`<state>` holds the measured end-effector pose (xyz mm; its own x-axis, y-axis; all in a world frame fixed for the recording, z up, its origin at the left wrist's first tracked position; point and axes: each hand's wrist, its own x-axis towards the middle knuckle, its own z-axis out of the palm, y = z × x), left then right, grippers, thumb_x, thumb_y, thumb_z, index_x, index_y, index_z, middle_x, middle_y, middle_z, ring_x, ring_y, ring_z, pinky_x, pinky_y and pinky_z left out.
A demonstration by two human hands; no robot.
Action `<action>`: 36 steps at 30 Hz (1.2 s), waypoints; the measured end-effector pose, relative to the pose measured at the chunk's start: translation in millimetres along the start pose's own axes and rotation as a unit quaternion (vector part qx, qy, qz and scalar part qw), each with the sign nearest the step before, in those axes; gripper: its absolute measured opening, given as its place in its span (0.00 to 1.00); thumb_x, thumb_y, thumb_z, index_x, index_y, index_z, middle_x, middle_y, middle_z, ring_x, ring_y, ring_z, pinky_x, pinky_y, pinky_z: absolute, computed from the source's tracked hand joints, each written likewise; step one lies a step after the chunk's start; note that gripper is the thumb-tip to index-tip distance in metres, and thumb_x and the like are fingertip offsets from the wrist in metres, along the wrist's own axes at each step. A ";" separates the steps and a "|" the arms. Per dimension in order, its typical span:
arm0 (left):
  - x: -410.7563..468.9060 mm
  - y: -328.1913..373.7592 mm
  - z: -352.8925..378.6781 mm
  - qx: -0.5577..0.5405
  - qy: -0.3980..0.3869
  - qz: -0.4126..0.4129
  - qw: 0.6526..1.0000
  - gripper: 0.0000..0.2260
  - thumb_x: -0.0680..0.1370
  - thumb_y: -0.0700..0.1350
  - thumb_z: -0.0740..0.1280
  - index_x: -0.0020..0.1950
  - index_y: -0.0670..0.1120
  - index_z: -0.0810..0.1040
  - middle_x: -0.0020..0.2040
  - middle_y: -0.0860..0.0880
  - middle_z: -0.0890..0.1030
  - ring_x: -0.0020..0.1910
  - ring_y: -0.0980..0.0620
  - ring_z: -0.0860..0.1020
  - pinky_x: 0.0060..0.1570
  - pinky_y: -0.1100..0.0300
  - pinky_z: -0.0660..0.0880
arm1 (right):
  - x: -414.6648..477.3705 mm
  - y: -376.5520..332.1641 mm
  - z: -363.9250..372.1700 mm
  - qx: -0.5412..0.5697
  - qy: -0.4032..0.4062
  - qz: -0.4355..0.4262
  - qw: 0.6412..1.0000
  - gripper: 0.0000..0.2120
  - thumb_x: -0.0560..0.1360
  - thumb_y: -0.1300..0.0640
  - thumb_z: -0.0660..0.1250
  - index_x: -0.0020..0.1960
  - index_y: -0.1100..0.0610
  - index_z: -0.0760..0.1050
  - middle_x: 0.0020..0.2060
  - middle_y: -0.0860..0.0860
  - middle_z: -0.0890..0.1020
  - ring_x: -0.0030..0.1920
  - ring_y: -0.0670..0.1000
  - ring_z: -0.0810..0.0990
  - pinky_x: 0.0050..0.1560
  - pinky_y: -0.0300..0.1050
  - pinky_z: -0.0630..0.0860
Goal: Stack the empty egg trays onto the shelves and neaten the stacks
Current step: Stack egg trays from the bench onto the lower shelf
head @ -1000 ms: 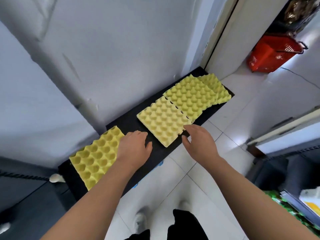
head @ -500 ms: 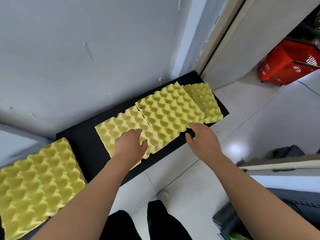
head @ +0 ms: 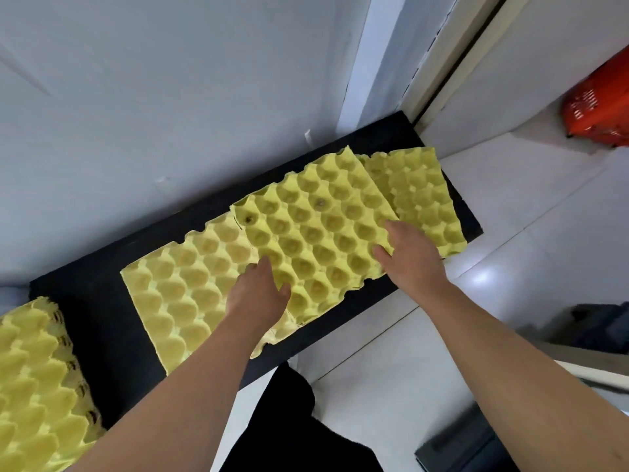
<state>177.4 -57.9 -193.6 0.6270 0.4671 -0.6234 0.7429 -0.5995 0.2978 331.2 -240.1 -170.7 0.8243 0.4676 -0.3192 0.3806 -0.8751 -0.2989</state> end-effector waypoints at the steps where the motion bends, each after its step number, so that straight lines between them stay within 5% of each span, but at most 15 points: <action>1: 8.8 0.1 5.1 -0.006 -0.006 -0.012 1.000 0.27 0.79 0.53 0.62 0.73 0.45 0.58 0.62 0.42 0.71 0.61 0.41 0.72 0.53 0.48 0.73 | 9.2 4.6 5.6 -0.001 -0.005 0.006 1.000 0.26 0.78 0.50 0.63 0.72 0.58 0.65 0.66 0.57 0.73 0.66 0.56 0.70 0.62 0.49 0.69; 5: 31.2 1.3 23.9 -0.040 -0.021 -0.060 0.997 0.35 0.77 0.54 0.63 0.77 0.47 0.48 0.63 0.40 0.69 0.60 0.39 0.73 0.52 0.47 0.73 | 38.2 18.7 22.4 -0.005 -0.037 0.041 0.998 0.29 0.77 0.47 0.64 0.74 0.53 0.60 0.74 0.59 0.60 0.72 0.60 0.61 0.67 0.54 0.65; 10: 39.9 6.6 41.5 -0.081 -0.001 -0.086 0.993 0.38 0.77 0.55 0.65 0.77 0.48 0.44 0.66 0.39 0.67 0.64 0.39 0.70 0.60 0.47 0.70 | 64.7 39.9 40.4 0.031 -0.093 0.071 0.993 0.38 0.73 0.42 0.67 0.76 0.47 0.51 0.75 0.60 0.57 0.74 0.62 0.57 0.69 0.59 0.62; 19: 21.4 24.7 48.8 -0.257 0.126 -0.086 0.954 0.40 0.76 0.47 0.68 0.78 0.57 0.43 0.73 0.46 0.57 0.59 0.43 0.75 0.50 0.52 0.74 | 72.8 62.6 34.9 0.154 -0.044 0.049 0.986 0.36 0.70 0.44 0.71 0.73 0.46 0.58 0.69 0.54 0.62 0.68 0.57 0.66 0.63 0.53 0.72; 23: 18.0 32.2 50.4 -0.278 0.149 -0.082 0.945 0.44 0.76 0.47 0.68 0.77 0.55 0.36 0.78 0.47 0.52 0.72 0.44 0.63 0.62 0.49 0.68 | 72.7 68.7 31.9 0.148 -0.048 0.023 0.987 0.33 0.72 0.49 0.71 0.73 0.48 0.60 0.68 0.53 0.62 0.67 0.56 0.68 0.61 0.48 0.71; 31: -15.9 39.0 28.6 -0.279 0.218 -0.091 0.931 0.43 0.74 0.49 0.71 0.79 0.49 0.45 0.76 0.46 0.57 0.72 0.46 0.64 0.65 0.51 0.67 | 58.6 51.6 0.6 0.121 -0.010 -0.036 0.992 0.31 0.73 0.56 0.71 0.73 0.50 0.63 0.65 0.52 0.65 0.63 0.53 0.70 0.60 0.44 0.72; 36: -78.8 41.4 -6.5 -0.283 0.268 -0.093 0.916 0.42 0.73 0.50 0.72 0.78 0.46 0.49 0.74 0.44 0.58 0.69 0.46 0.65 0.64 0.54 0.66 | 32.4 18.7 -47.5 0.093 0.022 -0.114 0.989 0.28 0.72 0.53 0.71 0.70 0.51 0.67 0.66 0.54 0.66 0.66 0.54 0.67 0.62 0.52 0.73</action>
<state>160.3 -115.3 -127.4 0.3907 0.8695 -0.3022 0.7562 -0.1160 0.6440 385.0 -247.2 -144.0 0.7456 0.6400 -0.1858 0.4777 -0.7077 -0.5205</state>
